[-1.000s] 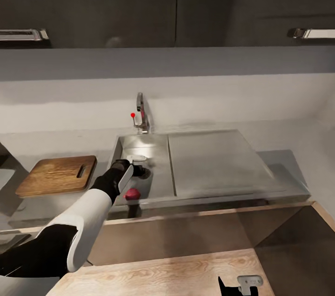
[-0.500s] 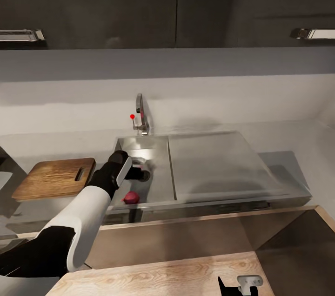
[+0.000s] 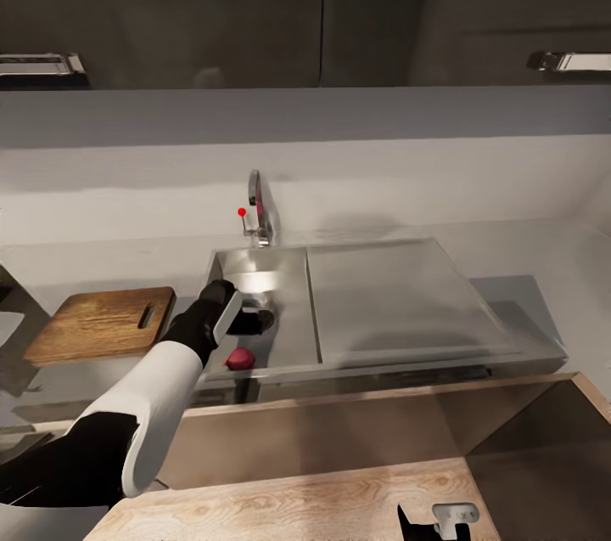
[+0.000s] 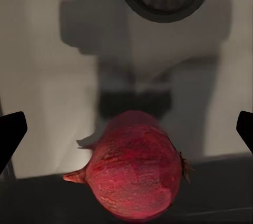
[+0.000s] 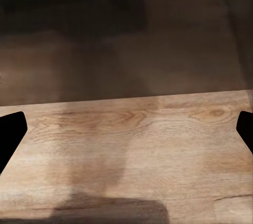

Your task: In the kitchen, take the Vidalia onion out of the sink, dice it on the chopping board with the paring knife, put the diced onion into the bowl on the countertop, then place both the paring knife and the chopping board into the sink.

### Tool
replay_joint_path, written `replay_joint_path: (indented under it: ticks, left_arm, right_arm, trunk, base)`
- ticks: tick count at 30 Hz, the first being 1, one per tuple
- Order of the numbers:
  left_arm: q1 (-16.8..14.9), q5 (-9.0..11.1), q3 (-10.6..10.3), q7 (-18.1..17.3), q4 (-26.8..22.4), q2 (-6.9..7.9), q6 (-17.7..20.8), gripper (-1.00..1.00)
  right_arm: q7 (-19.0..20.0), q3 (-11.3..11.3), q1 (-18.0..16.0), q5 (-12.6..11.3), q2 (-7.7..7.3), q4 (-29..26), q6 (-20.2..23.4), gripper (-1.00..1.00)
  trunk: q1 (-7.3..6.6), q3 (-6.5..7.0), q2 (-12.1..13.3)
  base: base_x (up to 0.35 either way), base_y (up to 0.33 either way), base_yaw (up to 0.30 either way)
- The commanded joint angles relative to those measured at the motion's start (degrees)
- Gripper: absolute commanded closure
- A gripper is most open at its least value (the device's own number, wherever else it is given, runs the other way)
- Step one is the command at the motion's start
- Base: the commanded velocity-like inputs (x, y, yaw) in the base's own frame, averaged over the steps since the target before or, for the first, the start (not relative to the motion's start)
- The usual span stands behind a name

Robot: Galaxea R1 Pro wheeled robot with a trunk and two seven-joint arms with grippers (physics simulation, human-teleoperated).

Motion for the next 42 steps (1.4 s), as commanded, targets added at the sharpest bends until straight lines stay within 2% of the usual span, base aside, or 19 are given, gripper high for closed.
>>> replay_joint_path:
  ticks: [1,28,42]
  left_arm:
    - [-0.03,0.55,-0.21,0.49,0.07,0.03,0.20,-1.00]
    - [-0.03,0.38,-0.29,0.49,4.91,-0.06,0.02,-1.00]
    - [-0.03,0.37,-0.30,0.49,5.04,-0.06,0.01,-1.00]
  right_arm:
    - [0.51,-0.49,-0.06,0.47,0.09,-0.03,-0.24,-1.00]
    - [0.51,-0.52,-0.06,0.47,0.04,-0.03,-0.15,-1.00]
    - [0.51,-0.52,-0.06,0.46,0.04,-0.03,-0.15,-1.00]
  trunk:
    - [0.01,-0.08,-0.06]
    - [0.01,-0.11,-0.06]
    - [0.01,-1.14,-0.06]
  base:
    - [-0.031,0.000,0.000]
    - [-0.015,0.000,0.000]
    - [0.000,0.000,0.000]
